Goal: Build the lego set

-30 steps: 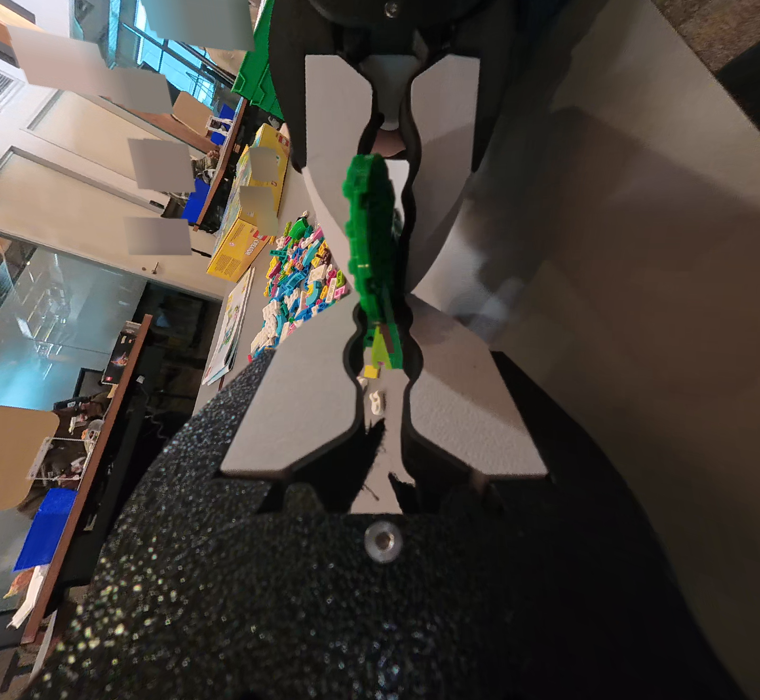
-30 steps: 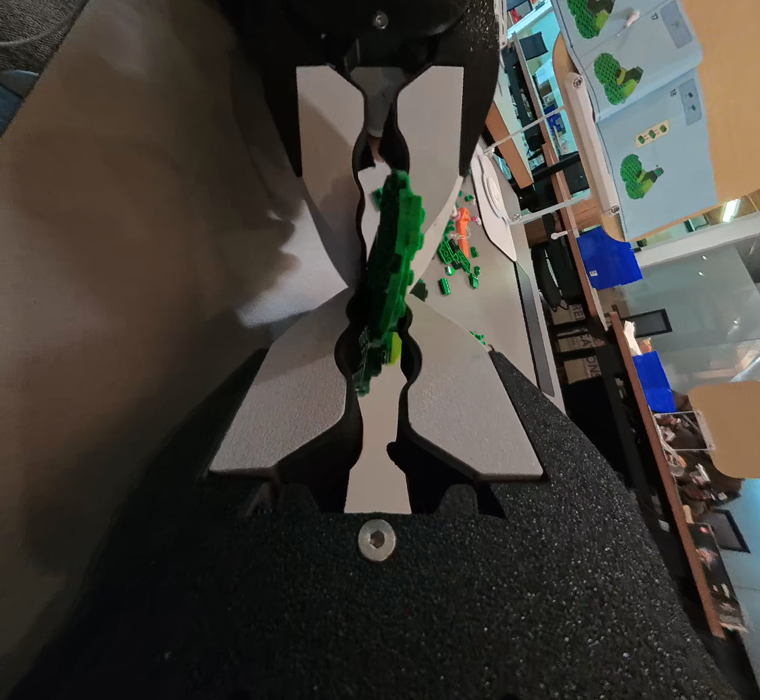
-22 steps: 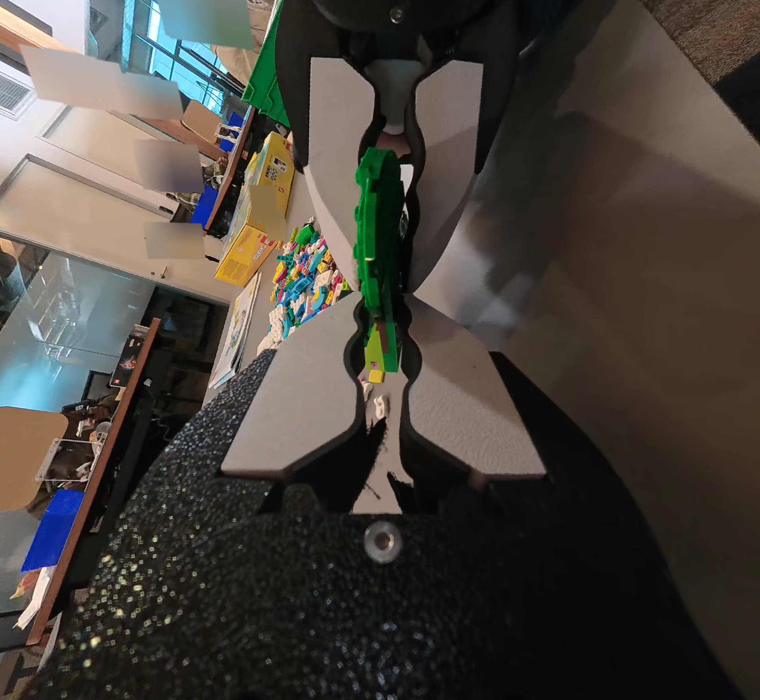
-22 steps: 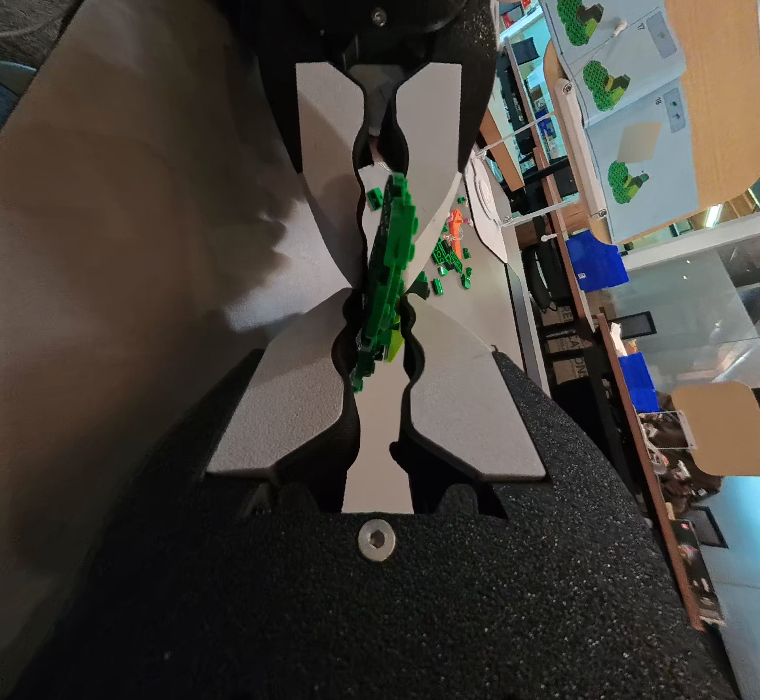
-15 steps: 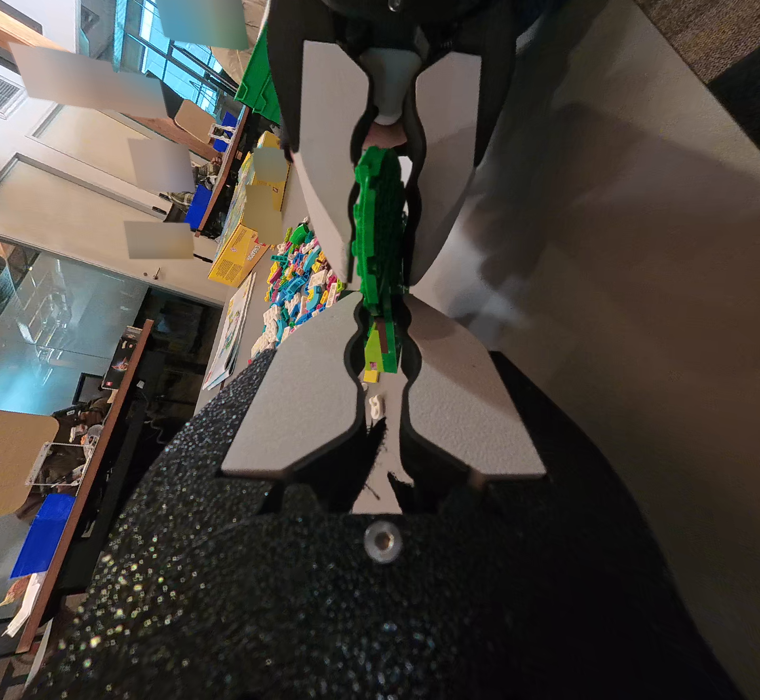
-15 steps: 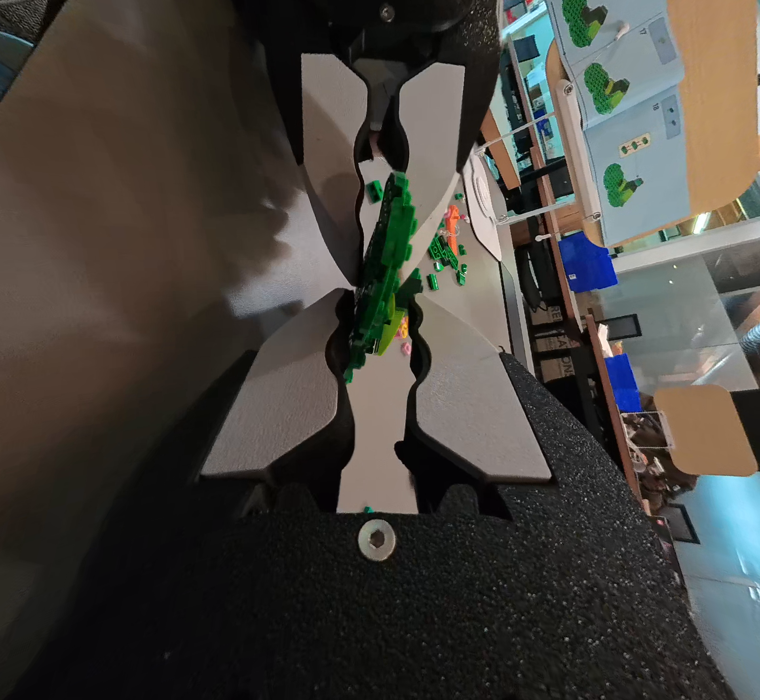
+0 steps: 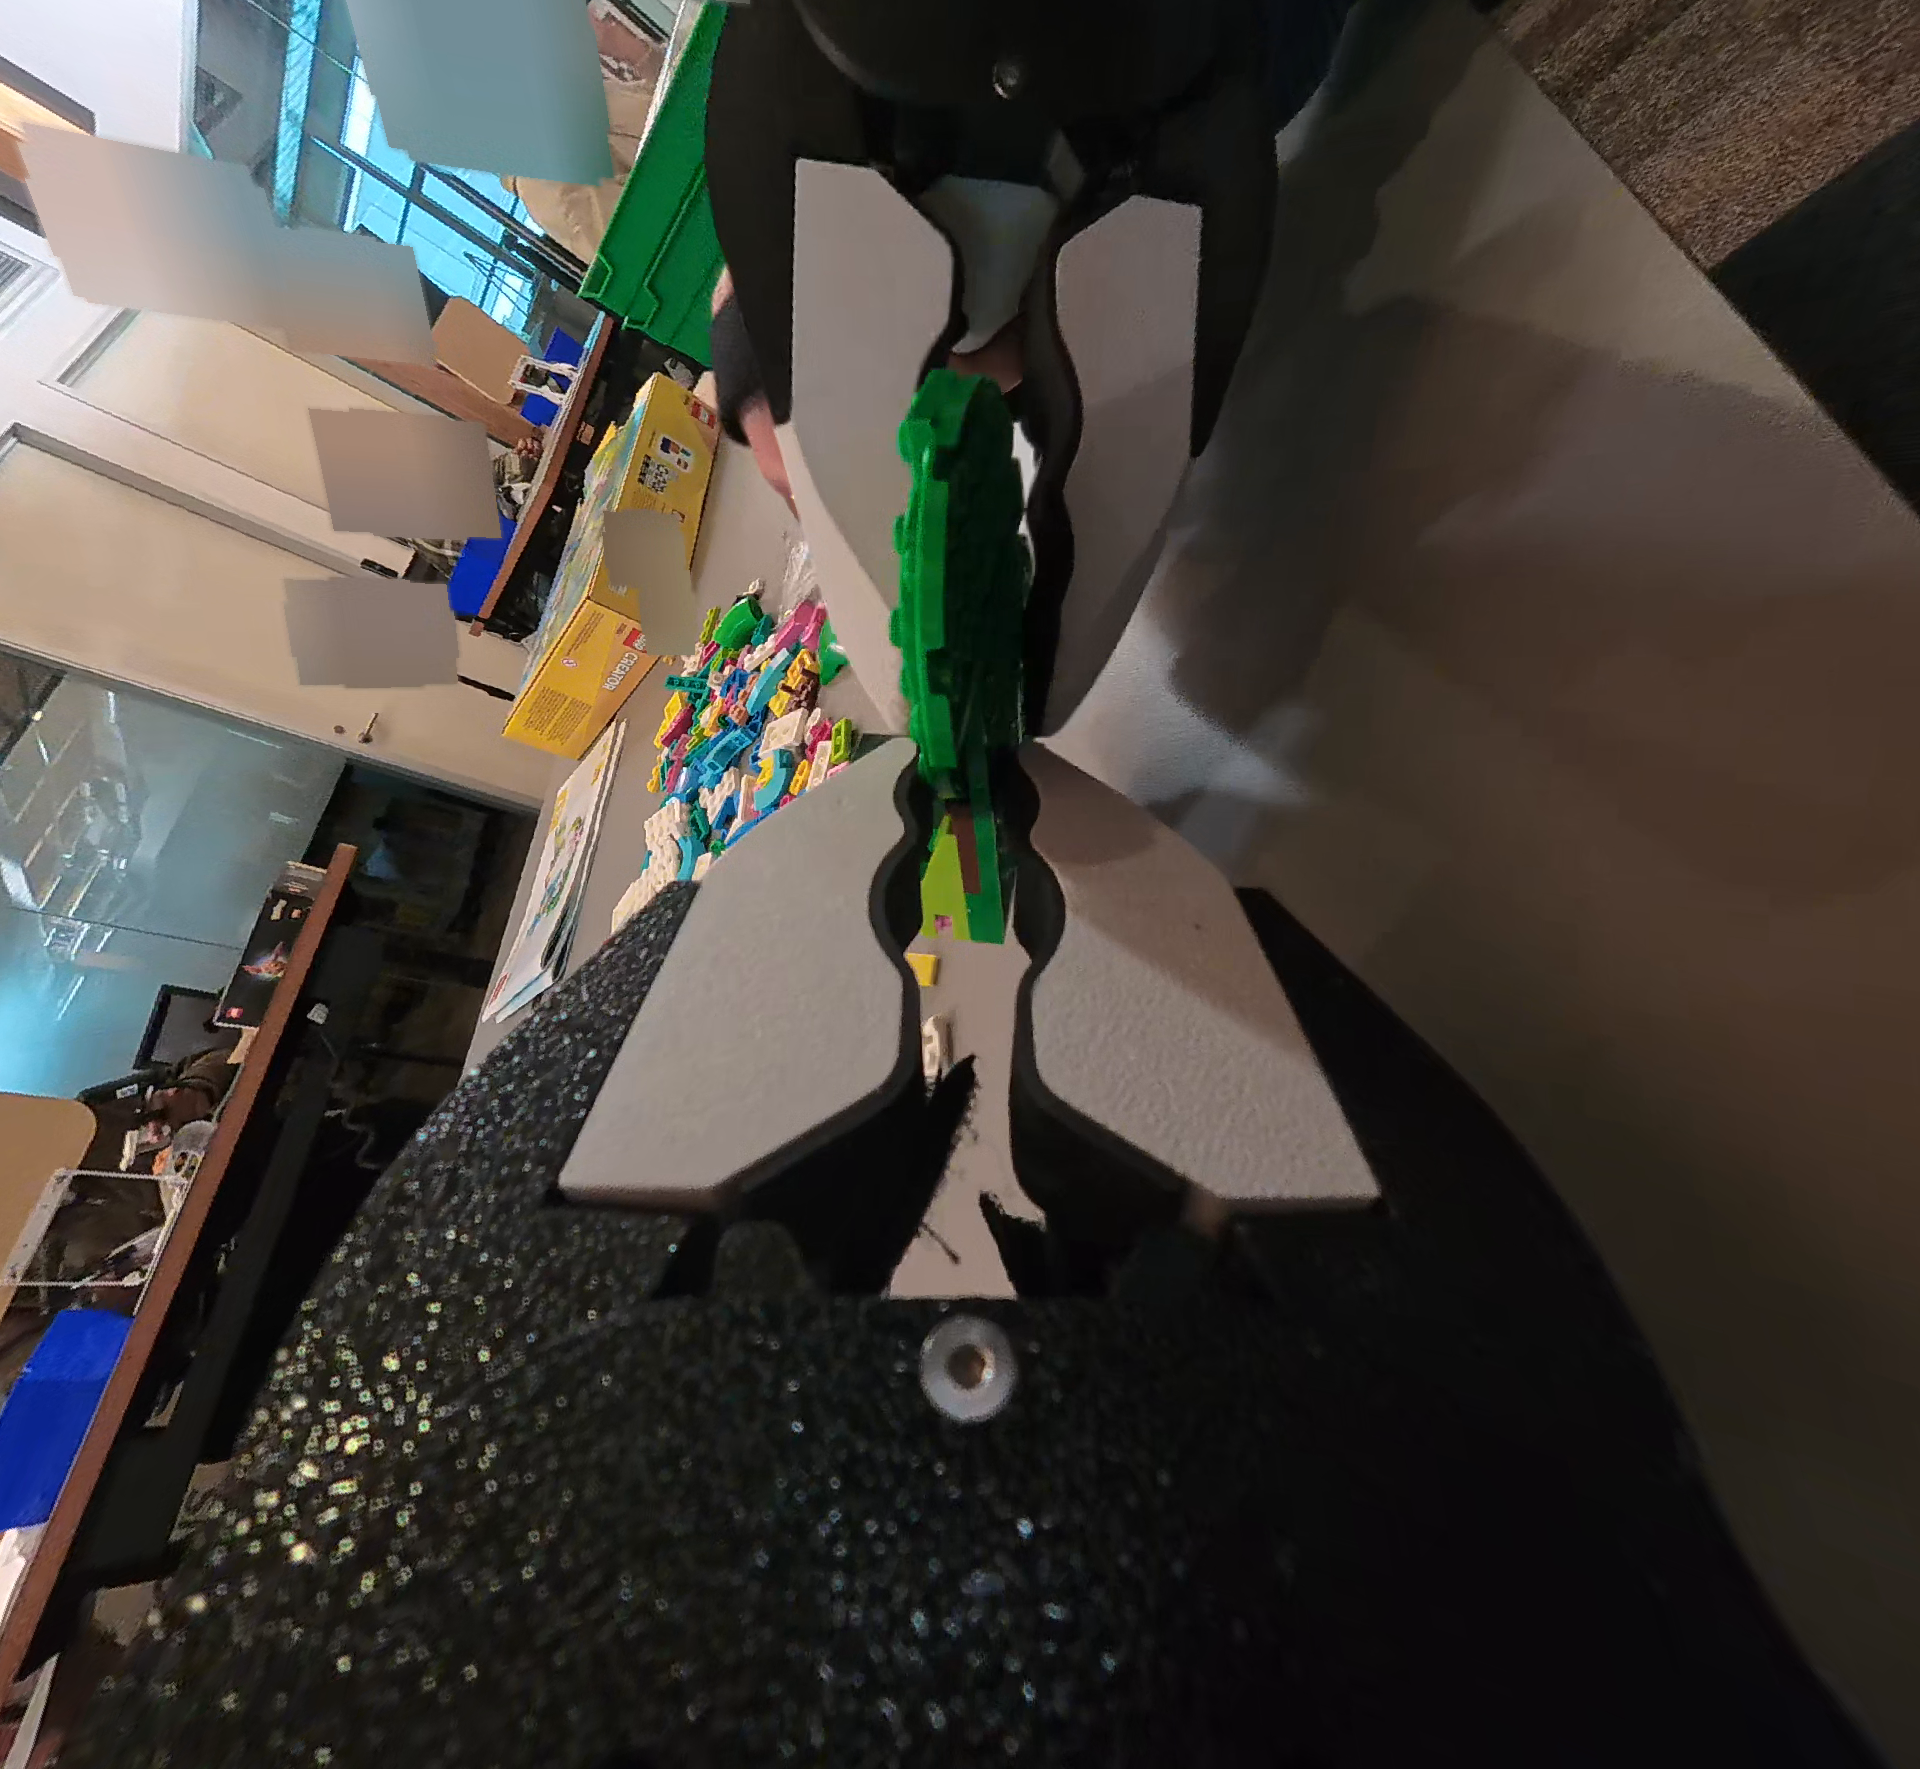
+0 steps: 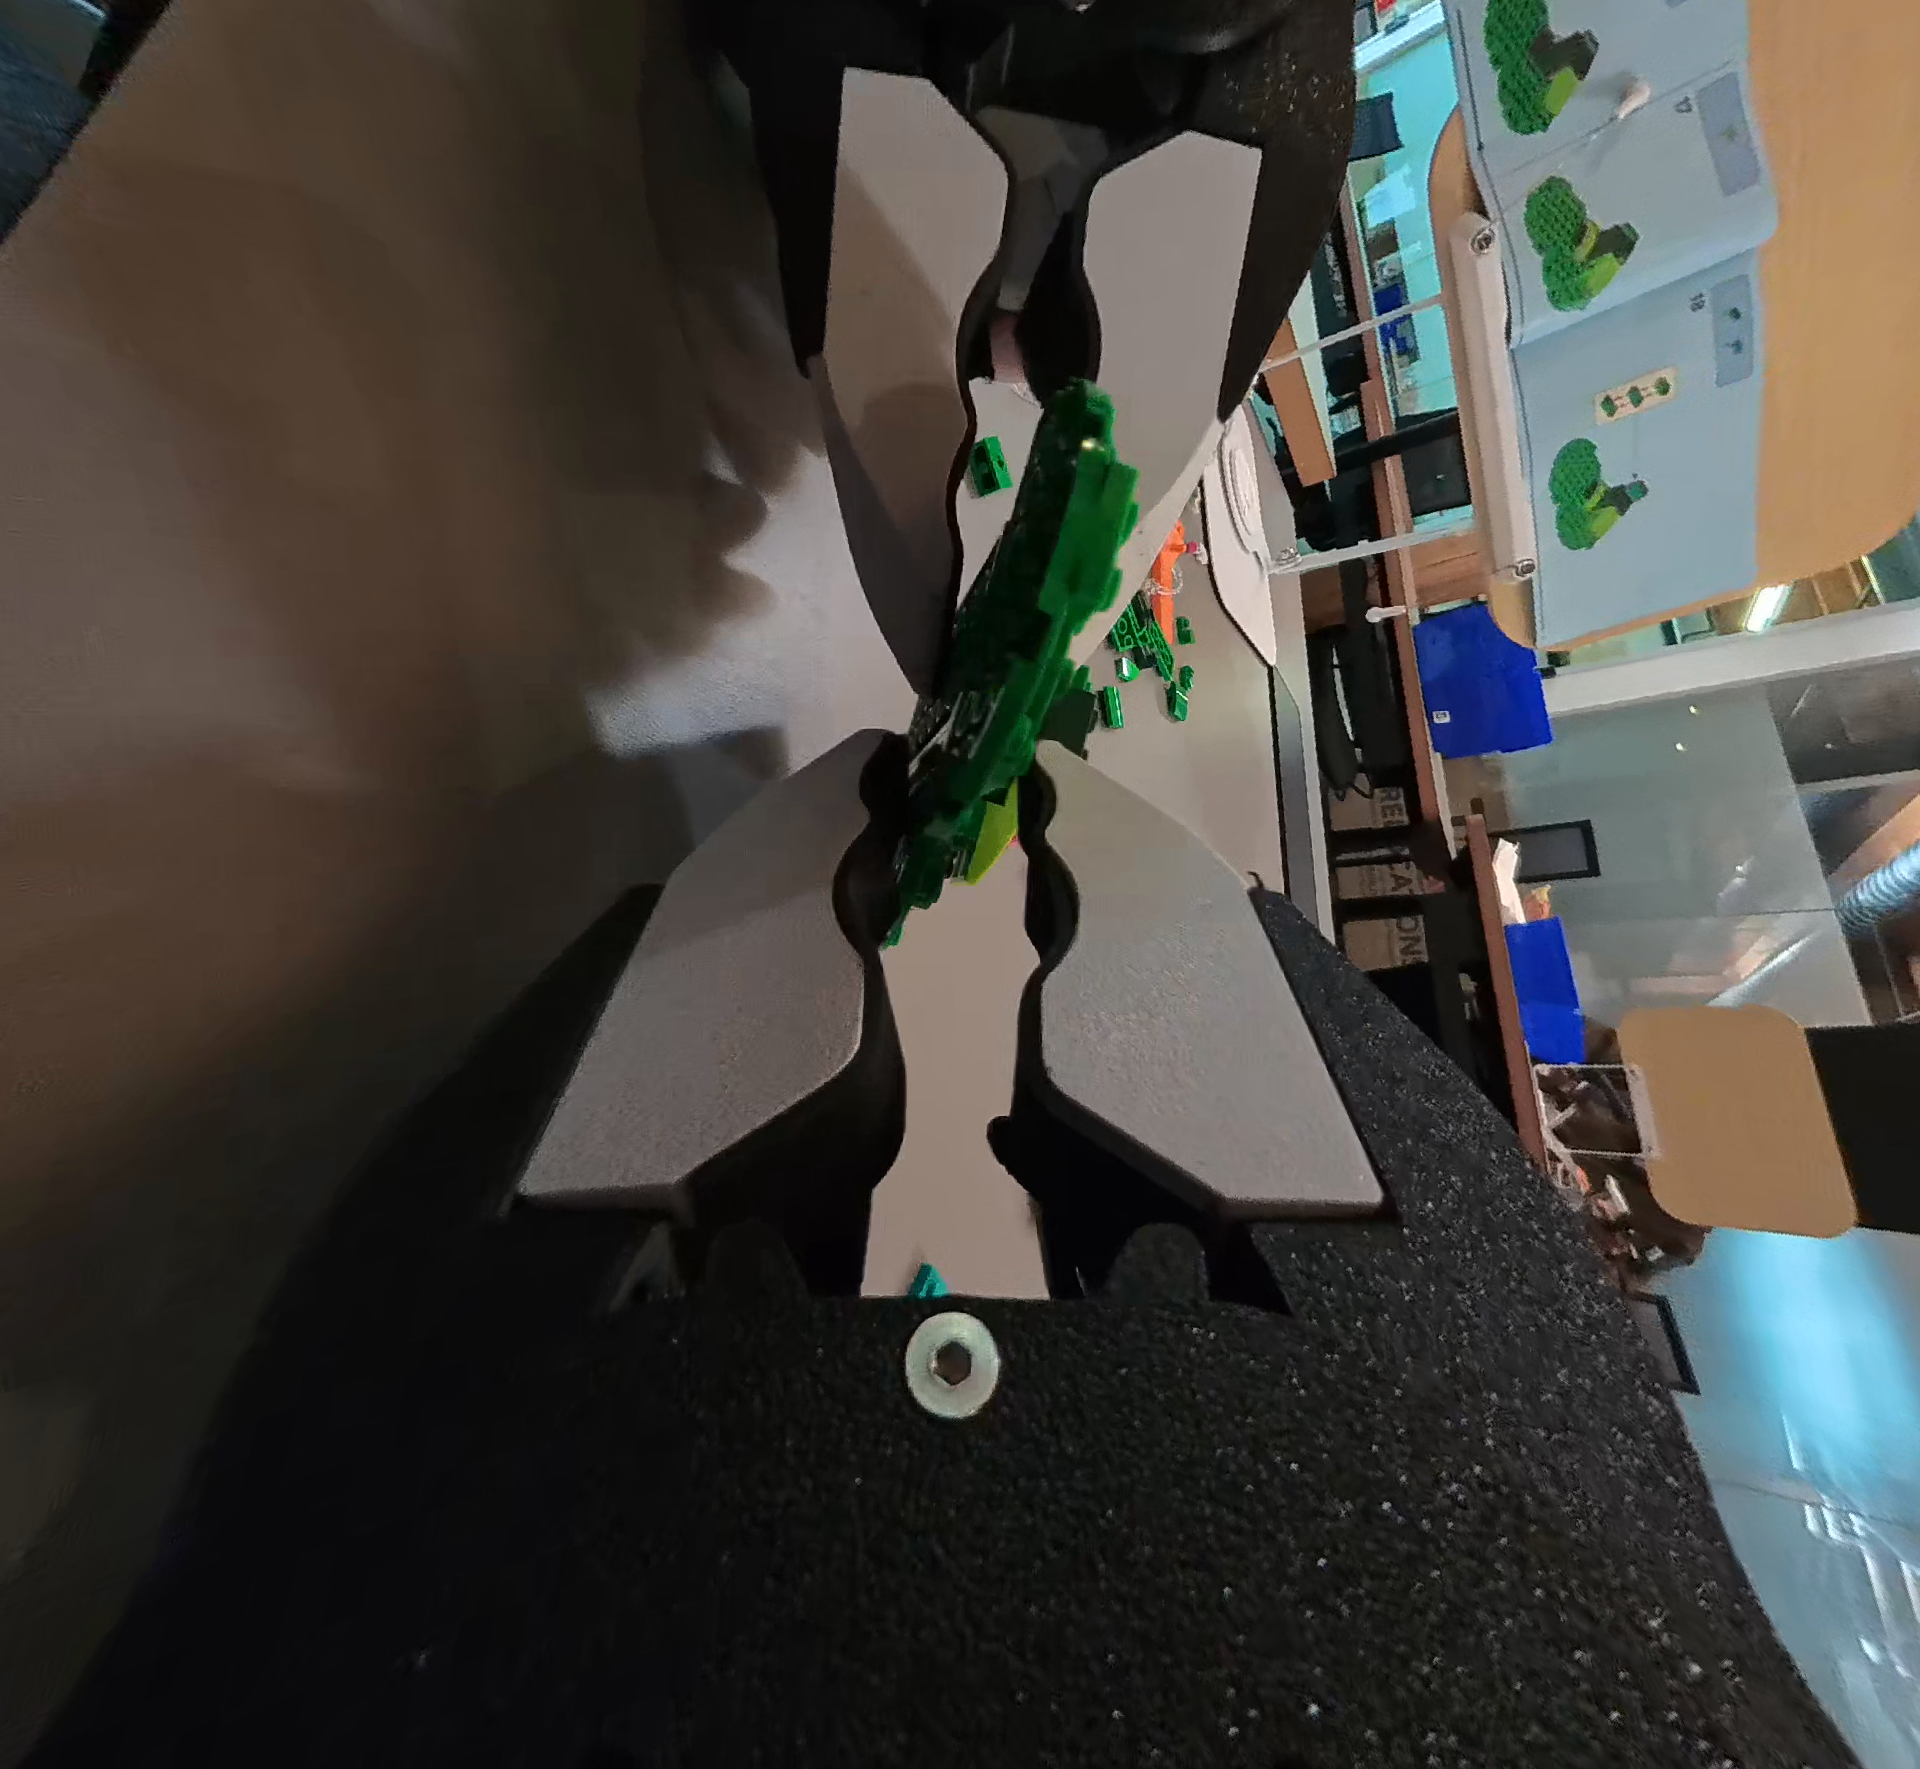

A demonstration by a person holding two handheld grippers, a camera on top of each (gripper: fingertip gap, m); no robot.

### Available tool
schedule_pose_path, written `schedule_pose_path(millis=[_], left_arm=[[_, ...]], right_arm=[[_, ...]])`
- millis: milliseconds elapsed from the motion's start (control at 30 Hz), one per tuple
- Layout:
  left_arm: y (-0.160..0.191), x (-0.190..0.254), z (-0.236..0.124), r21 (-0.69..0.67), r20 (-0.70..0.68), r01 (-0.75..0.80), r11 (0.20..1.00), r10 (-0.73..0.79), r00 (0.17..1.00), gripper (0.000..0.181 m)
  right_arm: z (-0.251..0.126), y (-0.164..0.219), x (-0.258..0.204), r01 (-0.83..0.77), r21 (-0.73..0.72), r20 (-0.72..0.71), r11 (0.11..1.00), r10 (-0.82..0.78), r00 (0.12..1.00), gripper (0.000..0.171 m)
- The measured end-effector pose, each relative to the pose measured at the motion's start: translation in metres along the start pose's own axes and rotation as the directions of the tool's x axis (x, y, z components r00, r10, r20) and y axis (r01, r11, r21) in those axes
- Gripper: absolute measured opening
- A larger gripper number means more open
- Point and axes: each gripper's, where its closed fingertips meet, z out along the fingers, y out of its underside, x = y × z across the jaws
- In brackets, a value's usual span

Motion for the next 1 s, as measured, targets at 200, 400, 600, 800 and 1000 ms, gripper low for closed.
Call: schedule_pose_path(millis=[200,400,600,800,1000], left_arm=[[0.000,0.002,-0.001,0.017,-0.011,0.007,1.000,-0.007,1.000,0.013],[0.001,0.007,0.002,0.023,-0.015,0.006,1.000,-0.006,1.000,0.015],[0.004,0.011,0.005,-0.016,-0.040,0.021,1.000,-0.022,0.999,0.014],[0.006,0.011,0.003,-0.045,-0.063,0.031,0.999,-0.034,0.997,0.013],[0.008,0.014,0.002,-0.053,-0.085,0.004,0.999,-0.008,0.996,0.013]], right_arm=[[0.001,-0.001,-0.002,0.031,-0.018,-0.006,0.999,-0.031,0.999,0.014],[0.002,0.001,-0.006,0.062,-0.039,-0.006,0.997,-0.062,0.998,0.013],[0.004,0.003,-0.010,0.077,-0.059,0.013,0.995,-0.076,0.997,0.013],[0.006,0.001,-0.012,0.072,-0.059,0.019,0.996,-0.071,0.997,0.013],[0.008,0.001,-0.015,0.065,-0.065,0.029,0.996,-0.063,0.998,0.013]])
